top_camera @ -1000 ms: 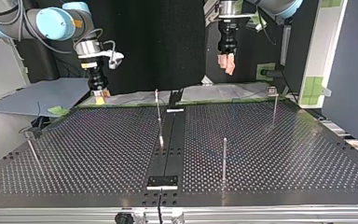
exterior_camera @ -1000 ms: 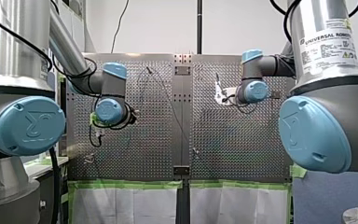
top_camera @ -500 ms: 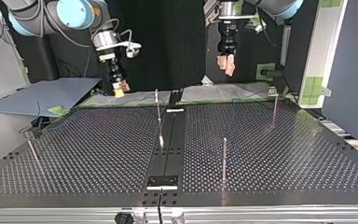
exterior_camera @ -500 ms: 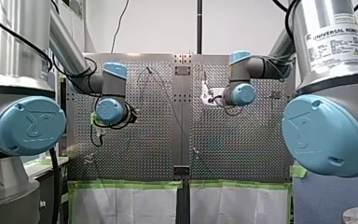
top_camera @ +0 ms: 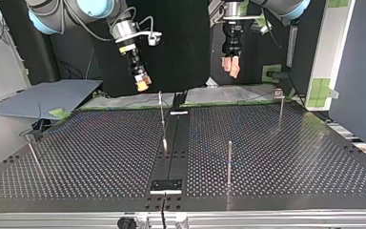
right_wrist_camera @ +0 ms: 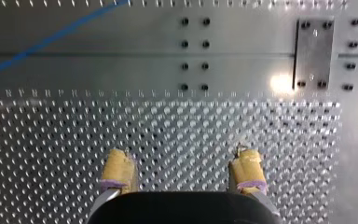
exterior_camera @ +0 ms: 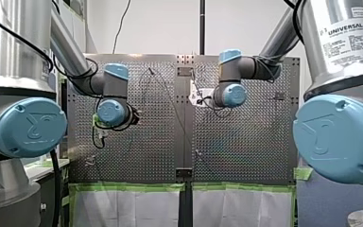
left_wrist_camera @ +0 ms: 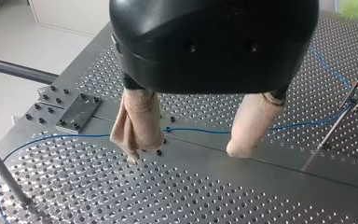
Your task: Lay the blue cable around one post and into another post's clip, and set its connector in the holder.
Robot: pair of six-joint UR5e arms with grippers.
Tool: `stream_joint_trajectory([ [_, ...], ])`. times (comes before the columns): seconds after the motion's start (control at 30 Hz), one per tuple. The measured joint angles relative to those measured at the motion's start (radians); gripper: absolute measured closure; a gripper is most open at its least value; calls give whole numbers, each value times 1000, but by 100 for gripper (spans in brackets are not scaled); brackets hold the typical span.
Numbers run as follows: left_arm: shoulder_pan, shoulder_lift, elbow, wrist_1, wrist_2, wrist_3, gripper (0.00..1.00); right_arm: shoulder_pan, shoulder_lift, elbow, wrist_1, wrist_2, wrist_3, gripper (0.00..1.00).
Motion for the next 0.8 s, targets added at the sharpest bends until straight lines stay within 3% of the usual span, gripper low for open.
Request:
stream_joint_trajectory([
  [0.2,0,0,0,-3,-1,1,0,50,0,10,10,19,-13,1],
  [0.37,-3,0,-1,-15,-14,1,0,84,0,38,-24,61,-17,1],
  [0.6,-7,0,-1,-21,-27,-1,0,86,0,49,-57,121,-29,1],
  [0.8,-8,0,-2,-21,-28,-1,0,82,2,67,-94,166,-25,1],
])
